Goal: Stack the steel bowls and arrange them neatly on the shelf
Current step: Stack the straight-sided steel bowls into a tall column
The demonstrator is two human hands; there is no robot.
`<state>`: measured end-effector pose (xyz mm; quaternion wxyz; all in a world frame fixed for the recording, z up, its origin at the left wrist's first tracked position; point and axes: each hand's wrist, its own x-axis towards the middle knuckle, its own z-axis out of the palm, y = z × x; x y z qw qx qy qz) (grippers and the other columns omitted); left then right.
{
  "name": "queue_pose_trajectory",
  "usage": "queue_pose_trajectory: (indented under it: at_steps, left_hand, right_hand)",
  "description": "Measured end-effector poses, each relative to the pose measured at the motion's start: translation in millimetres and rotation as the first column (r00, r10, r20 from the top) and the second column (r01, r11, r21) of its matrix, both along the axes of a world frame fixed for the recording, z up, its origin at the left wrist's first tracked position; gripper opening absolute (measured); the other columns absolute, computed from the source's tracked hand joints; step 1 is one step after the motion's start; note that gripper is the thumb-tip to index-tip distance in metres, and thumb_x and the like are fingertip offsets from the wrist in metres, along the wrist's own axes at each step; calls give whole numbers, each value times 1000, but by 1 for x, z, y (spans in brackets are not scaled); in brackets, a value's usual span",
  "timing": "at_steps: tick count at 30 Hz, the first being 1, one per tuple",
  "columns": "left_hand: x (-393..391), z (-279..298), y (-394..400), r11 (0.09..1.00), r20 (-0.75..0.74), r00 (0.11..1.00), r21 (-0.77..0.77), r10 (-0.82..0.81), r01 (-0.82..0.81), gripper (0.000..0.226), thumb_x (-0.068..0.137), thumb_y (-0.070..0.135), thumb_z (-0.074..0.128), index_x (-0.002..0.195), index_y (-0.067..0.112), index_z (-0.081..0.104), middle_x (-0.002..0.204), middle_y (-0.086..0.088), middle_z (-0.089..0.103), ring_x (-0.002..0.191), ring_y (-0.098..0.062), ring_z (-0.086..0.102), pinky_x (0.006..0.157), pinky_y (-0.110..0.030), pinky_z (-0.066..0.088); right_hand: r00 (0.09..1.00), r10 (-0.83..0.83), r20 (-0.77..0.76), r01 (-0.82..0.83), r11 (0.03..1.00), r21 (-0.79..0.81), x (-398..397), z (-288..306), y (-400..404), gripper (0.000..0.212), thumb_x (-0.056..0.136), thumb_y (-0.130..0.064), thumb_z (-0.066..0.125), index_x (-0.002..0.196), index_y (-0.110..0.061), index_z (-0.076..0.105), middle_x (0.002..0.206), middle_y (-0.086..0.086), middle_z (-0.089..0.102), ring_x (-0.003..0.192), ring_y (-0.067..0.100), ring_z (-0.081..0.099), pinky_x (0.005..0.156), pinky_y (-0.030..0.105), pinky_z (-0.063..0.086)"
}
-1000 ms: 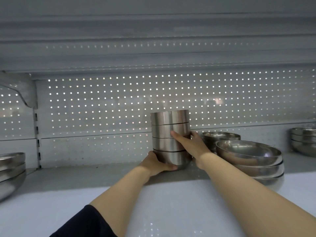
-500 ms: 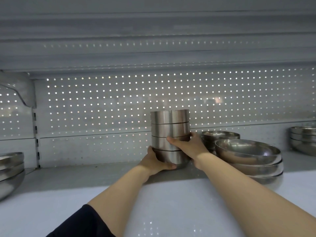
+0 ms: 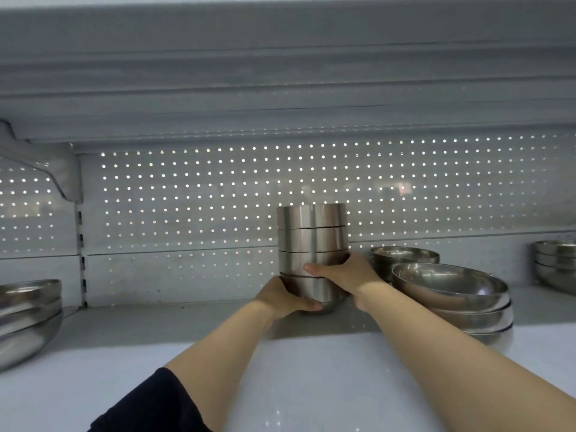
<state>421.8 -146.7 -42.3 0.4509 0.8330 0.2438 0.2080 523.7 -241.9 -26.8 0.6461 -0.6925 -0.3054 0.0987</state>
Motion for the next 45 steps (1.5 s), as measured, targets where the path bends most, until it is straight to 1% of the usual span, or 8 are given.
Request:
queue_pose_trajectory:
  at_steps: [5, 8, 13, 21, 29, 35, 39, 45]
  left_hand:
    - [-25, 18, -12, 999, 67, 998, -31, -11, 13, 52, 71, 14, 81, 116, 19, 56, 100, 6, 58, 93, -13, 55, 83, -22, 43]
    - [-45, 21, -21, 999, 129, 991, -47, -21, 28, 45, 70, 8, 81, 107, 20, 57, 92, 9, 62, 88, -12, 58, 75, -17, 47]
    - [-86, 27, -47, 996, 288, 957, -73, -32, 55, 45, 69, 3, 80, 93, 25, 49, 77, 19, 53, 69, 9, 48, 45, 4, 39]
    - [-148, 25, -102, 999, 386, 922, -17, -39, 49, 52, 62, 6, 85, 105, 19, 59, 100, 4, 67, 91, -11, 62, 67, -14, 46]
    - [-169, 25, -173, 971, 385, 898, -24, -212, 239, 51, 63, 3, 83, 102, 23, 57, 86, 13, 62, 77, 6, 55, 62, -11, 42]
    - [-150, 27, -234, 952, 354, 895, -37, -271, 303, 66, 60, 11, 86, 119, 19, 57, 110, 3, 69, 102, -14, 63, 87, -29, 48]
    - [-123, 25, -285, 934, 347, 880, -28, -324, 355, 69, 59, 14, 87, 120, 20, 55, 111, 4, 67, 103, -14, 62, 90, -30, 49]
    - [-60, 20, -381, 892, 338, 843, -22, -418, 451, 63, 62, 15, 86, 117, 21, 55, 108, 6, 65, 102, -13, 59, 85, -26, 44]
  right_hand:
    - [999, 28, -24, -28, 999, -29, -17, 17, -8, 76, 50, -36, 90, 115, -8, 62, 111, 5, 68, 101, 27, 64, 91, 40, 53]
    - [997, 68, -26, -68, 998, -14, -38, 28, -19, 90, 33, -42, 89, 113, -9, 64, 105, 5, 71, 94, 25, 68, 86, 40, 56]
    - [994, 107, 4, -107, 994, -9, -74, 40, -49, 63, 51, -36, 90, 103, -10, 67, 91, 4, 73, 80, 20, 70, 59, 25, 52]
    - [988, 131, 76, -133, 991, 24, -148, 48, -120, 46, 62, -29, 87, 101, -13, 70, 89, -2, 73, 79, 10, 68, 55, 18, 46]
    - [1000, 13, 29, -12, 1000, -17, -190, 50, -208, 46, 65, -30, 85, 104, -12, 65, 93, 0, 70, 84, 11, 64, 55, 19, 43]
    - [991, -128, 50, 130, 990, -47, -189, 55, -277, 97, 37, -51, 89, 120, -12, 58, 117, 4, 66, 111, 23, 59, 92, 39, 50]
    - [984, -178, 31, 179, 983, -28, -176, 55, -336, 54, 63, -31, 86, 109, -12, 64, 102, 1, 70, 97, 16, 64, 63, 23, 45]
    - [954, -296, 35, 297, 955, -23, -128, 50, -432, 56, 62, -32, 86, 108, -10, 63, 96, -1, 70, 85, 9, 62, 56, 20, 41]
